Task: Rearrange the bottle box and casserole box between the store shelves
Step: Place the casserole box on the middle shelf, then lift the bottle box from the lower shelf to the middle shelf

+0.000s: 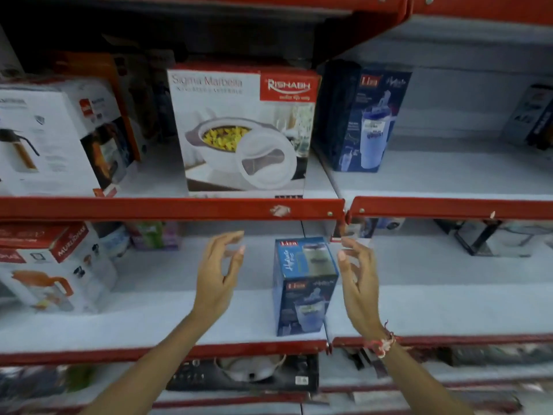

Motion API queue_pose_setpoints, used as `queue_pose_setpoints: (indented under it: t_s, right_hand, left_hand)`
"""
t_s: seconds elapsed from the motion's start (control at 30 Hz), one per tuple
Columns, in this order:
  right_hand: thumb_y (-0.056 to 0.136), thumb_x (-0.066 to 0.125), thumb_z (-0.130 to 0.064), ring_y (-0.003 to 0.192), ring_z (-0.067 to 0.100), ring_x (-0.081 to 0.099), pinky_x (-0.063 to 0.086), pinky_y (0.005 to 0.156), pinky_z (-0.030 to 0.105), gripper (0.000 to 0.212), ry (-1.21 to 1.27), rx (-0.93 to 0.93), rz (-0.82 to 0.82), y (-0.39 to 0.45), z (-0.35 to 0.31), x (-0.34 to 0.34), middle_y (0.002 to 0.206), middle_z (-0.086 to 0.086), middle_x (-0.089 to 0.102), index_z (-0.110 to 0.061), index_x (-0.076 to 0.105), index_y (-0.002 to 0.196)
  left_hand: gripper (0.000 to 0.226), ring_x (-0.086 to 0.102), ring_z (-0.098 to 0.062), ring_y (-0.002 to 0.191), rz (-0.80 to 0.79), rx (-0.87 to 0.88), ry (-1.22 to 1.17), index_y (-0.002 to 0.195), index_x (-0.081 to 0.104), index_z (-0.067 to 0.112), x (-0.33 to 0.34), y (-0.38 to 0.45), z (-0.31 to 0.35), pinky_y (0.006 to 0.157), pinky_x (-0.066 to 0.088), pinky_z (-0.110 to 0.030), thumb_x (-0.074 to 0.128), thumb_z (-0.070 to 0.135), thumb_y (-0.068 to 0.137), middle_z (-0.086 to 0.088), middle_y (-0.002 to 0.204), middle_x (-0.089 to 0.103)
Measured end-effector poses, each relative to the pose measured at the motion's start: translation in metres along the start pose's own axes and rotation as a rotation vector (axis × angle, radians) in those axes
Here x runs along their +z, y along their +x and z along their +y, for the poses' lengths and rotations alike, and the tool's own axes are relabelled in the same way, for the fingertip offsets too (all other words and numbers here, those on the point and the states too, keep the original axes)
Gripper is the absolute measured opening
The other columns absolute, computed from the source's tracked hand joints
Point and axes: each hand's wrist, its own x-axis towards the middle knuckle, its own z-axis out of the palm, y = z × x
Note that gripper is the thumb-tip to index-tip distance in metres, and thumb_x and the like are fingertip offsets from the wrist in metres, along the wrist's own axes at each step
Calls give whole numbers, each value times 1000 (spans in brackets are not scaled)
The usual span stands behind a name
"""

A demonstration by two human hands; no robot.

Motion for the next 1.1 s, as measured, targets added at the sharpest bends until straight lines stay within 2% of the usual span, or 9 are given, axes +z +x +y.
queue_pose_setpoints:
  t_s: [0.1, 0.17, 0.27, 0.37, 0.47, 0.6, 0.7, 0.83, 1.1]
  right_hand:
    - [92, 57, -43, 124, 11, 50, 46, 93, 15, 54, 4, 179, -131, -17, 35, -9, 138, 4, 46, -21, 43, 139]
    - [87, 56, -47, 134, 18, 43, 42, 95, 21, 65, -6, 303, -246, -25, 55, -14, 150, 3, 40, -26, 36, 146]
    - [87, 53, -50, 141, 21, 39, 41, 102, 28, 74, -17, 402, -419, -27, 73, -15, 158, -1, 36, -32, 25, 153]
    - [95, 55, -38, 135, 14, 47, 45, 94, 8, 62, -7, 391, -507, -27, 80, -9, 155, -1, 43, -34, 27, 151]
    - [100, 52, -28, 121, -1, 52, 46, 81, -1, 53, -11, 374, -497, -24, 79, -6, 148, -3, 46, -39, 27, 145]
    - [94, 54, -43, 114, -14, 56, 50, 85, 6, 57, 15, 338, -441, -24, 68, -15, 142, -15, 47, -45, 32, 147]
    - [87, 54, -54, 110, -23, 53, 52, 76, 5, 51, 25, 301, -411, -30, 51, -26, 134, -28, 45, -62, 35, 134]
    - [90, 54, -50, 106, -25, 53, 53, 68, 6, 49, 3, 275, -408, -43, 19, -39, 129, -31, 46, -63, 34, 133]
    - [92, 50, -52, 125, 0, 57, 55, 100, 40, 55, 40, 138, -377, -46, -77, -52, 145, -23, 52, -54, 34, 144]
  left_hand:
    - [43, 54, -10, 119, -189, -257, -85, 129, 49, 21, 32, -37, -18, 92, 53, -23, 59, 31, 88, -4, 129, 54]
    - [52, 50, -10, 126, -335, -357, -78, 134, 39, 29, 52, -57, -30, 88, 51, -13, 58, 38, 87, -4, 141, 48]
    - [75, 42, -15, 135, -459, -469, -51, 144, 26, 29, 73, -71, -42, 100, 51, -32, 54, 57, 80, 1, 153, 36]
    - [108, 44, -13, 132, -520, -548, -87, 152, 12, 28, 85, -71, -44, 106, 46, -42, 46, 85, 66, 9, 145, 40]
    - [87, 58, -18, 121, -483, -569, -83, 152, 11, 29, 91, -69, -38, 96, 50, -32, 48, 64, 81, 7, 133, 55]
    - [67, 65, -20, 115, -379, -583, -152, 149, 26, 28, 89, -75, -25, 89, 59, -38, 57, 28, 90, 19, 120, 65]
    - [64, 65, 3, 108, -366, -538, -204, 142, 32, 39, 76, -78, -6, 80, 61, -25, 59, 34, 84, 43, 108, 64]
    - [59, 64, 11, 103, -369, -495, -235, 132, 32, 51, 51, -79, 24, 72, 59, -17, 62, 25, 87, 49, 104, 61]
    - [57, 66, -1, 108, -324, -394, -323, 126, 48, 54, -11, -49, 97, 70, 62, -25, 68, 36, 76, 39, 113, 65]
